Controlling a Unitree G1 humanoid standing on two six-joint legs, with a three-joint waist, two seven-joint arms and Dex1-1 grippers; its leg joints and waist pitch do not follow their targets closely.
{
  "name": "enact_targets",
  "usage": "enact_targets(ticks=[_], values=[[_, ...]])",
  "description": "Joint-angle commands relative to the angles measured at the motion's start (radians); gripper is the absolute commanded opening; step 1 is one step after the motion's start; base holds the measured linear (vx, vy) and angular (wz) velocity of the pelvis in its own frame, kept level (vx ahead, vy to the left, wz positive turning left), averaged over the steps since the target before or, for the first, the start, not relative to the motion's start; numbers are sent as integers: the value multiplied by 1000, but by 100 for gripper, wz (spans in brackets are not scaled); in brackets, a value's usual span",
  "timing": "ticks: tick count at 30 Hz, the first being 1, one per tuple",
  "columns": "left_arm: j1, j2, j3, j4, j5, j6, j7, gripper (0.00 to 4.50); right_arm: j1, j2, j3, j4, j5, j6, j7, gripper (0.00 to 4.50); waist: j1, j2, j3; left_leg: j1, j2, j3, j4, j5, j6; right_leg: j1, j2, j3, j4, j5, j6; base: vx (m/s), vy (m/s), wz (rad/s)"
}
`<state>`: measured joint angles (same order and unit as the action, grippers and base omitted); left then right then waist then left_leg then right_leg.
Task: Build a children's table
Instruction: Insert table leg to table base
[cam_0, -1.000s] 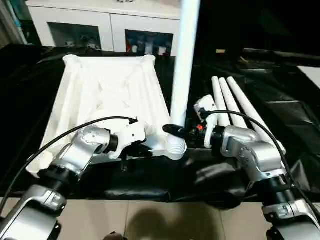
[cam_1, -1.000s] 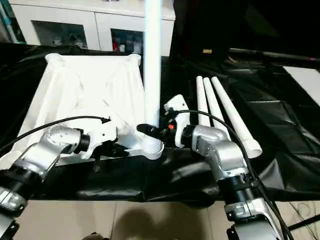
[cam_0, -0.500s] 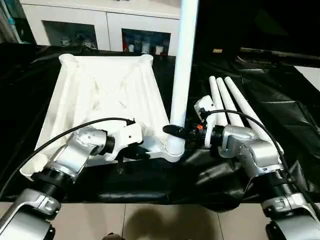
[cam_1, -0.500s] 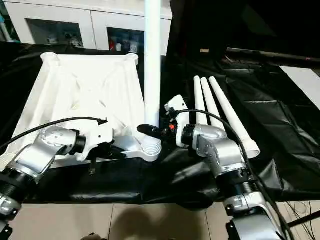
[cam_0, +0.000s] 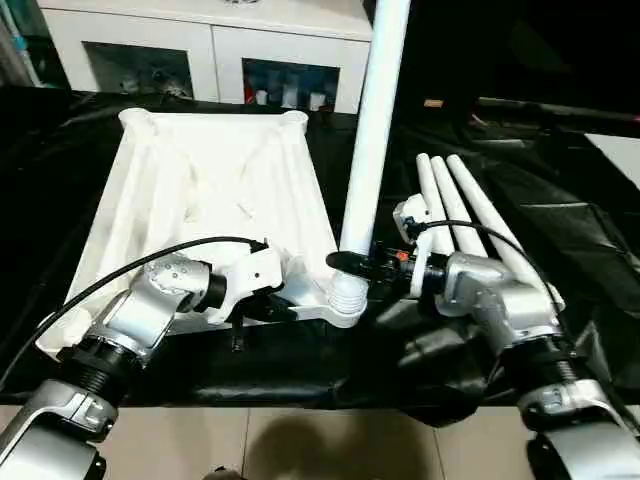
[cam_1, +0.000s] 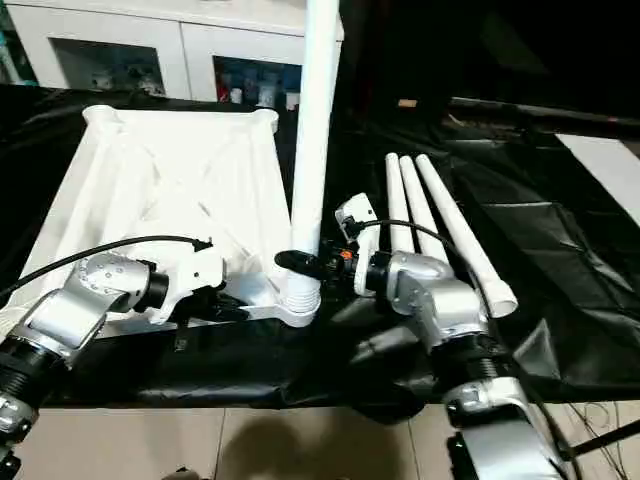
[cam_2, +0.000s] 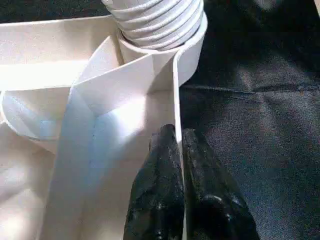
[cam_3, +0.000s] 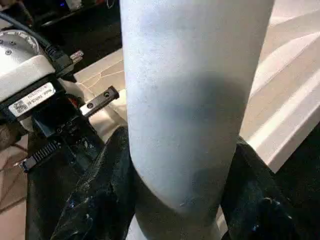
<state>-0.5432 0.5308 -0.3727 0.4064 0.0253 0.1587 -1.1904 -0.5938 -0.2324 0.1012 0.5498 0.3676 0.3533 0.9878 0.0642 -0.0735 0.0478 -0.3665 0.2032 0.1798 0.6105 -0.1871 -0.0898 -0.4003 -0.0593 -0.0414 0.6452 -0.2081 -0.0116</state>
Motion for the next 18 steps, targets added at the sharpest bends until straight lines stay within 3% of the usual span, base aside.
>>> enact_targets(ticks=[1, 5, 6, 9, 10, 12, 13, 14, 18], values=[[16, 1, -13, -16, 21, 1, 4, 0, 37, -7, -35, 47, -12, -24, -39, 186, -1, 21, -57, 15, 31, -8, -80, -203, -13, 43, -75, 45, -81, -161, -214, 0, 0, 0], [16, -3, -3, -9, 21, -8, 23, 0, 72, 3, -49, 41, -4, -48, -48, 186, -1, 24, -57, 16, 31, -10, -82, -227, -18, 42, -73, 44, -86, -178, -210, 0, 0, 0], [16, -4, -1, -7, 21, -9, 25, 0, 83, 5, -49, 38, -5, -57, -49, 186, -1, 32, -57, 16, 31, -12, -83, -230, -21, 42, -73, 44, -84, -180, -210, 0, 0, 0], [15, -9, 8, -3, 21, -16, 48, 0, 113, 16, -57, 42, -5, -104, -52, 186, -1, 26, -56, 18, 32, -11, -84, -250, -21, 39, -73, 44, -88, -201, -207, 0, 0, 0], [12, -11, 16, 3, 20, -21, 61, 0, 132, 25, -63, 44, -9, -139, -58, 186, 0, 44, -58, 19, 32, -13, -85, -258, -27, 39, -73, 44, -90, -188, -210, 0, 0, 0], [10, -11, 19, 7, 19, -20, 63, 0, 145, 29, -63, 42, -13, -157, -62, 186, -1, 38, -56, 18, 30, -14, -86, -280, -26, 40, -72, 43, -91, -199, -212, 0, 0, 0], [7, -8, 19, 13, 21, -23, 61, 0, 154, 33, -59, 45, -26, -184, -67, 186, 0, 48, -55, 18, 29, -16, -87, -288, -26, 40, -73, 44, -91, -215, -211, 0, 0, 0], [7, -6, 18, 11, 21, -21, 59, 0, 167, 30, -45, 38, -41, -202, -64, 186, -1, 44, -56, 16, 30, -15, -87, -287, -25, 41, -73, 44, -93, -221, -208, 0, 0, 0], [3, 2, 14, 14, 25, -20, 53, 0, 193, 32, -22, 19, -58, -211, -62, 186, 0, 52, -56, 16, 29, -15, -87, -269, -18, 41, -71, 44, -92, -197, -211, 0, 0, 0]])
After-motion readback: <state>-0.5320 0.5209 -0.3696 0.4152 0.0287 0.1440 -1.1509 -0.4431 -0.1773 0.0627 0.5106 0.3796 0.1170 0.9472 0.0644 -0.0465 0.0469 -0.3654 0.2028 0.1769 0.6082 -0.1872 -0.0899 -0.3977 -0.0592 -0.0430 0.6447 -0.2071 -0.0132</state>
